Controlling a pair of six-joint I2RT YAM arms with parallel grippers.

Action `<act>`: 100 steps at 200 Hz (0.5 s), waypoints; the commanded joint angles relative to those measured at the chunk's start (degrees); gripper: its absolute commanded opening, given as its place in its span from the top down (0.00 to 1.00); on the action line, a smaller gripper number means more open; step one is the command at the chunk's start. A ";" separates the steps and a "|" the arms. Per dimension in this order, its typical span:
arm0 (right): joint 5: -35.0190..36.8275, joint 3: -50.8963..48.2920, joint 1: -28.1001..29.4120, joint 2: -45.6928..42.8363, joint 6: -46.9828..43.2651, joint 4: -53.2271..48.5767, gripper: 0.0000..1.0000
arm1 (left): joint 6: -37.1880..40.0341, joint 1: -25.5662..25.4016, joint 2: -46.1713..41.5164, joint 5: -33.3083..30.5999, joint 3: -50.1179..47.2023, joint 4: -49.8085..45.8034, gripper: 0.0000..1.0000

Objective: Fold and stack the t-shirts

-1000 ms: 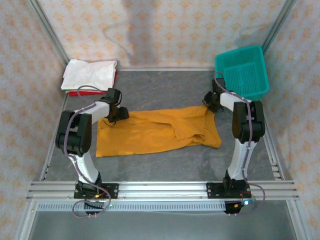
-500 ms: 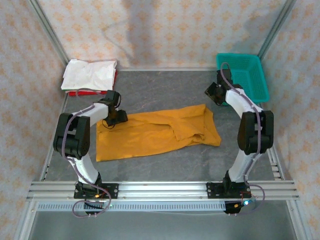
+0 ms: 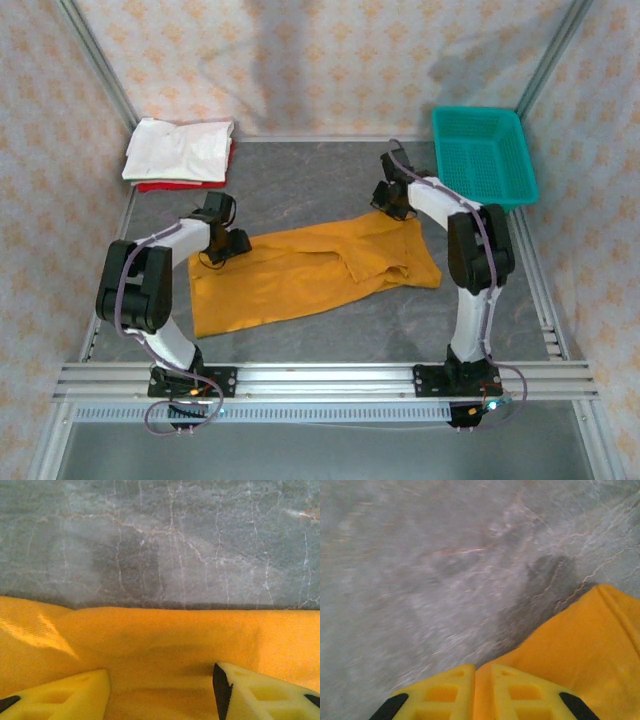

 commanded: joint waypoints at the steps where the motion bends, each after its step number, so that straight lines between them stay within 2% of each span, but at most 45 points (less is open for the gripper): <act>1: 3.49 3.51 0.18 3.02 1.07 -2.33 0.84 | -2.00 0.76 -2.74 -1.42 -2.98 -2.11 0.42; 40: 2.83 10.37 0.43 11.54 3.03 -0.40 0.84 | -3.50 0.71 -6.18 1.58 -7.44 -2.14 0.42; 55: 2.36 14.88 0.44 16.17 4.06 1.20 0.85 | -4.35 0.46 -7.71 4.79 -10.45 -0.65 0.42; 86: -1.36 32.88 0.40 27.23 4.67 2.33 0.85 | -4.37 -2.96 -12.64 6.52 -13.10 -3.36 0.42; 100: -4.08 45.28 0.39 32.44 4.75 -2.21 0.84 | -4.42 -6.00 -15.82 6.52 -13.38 -5.28 0.42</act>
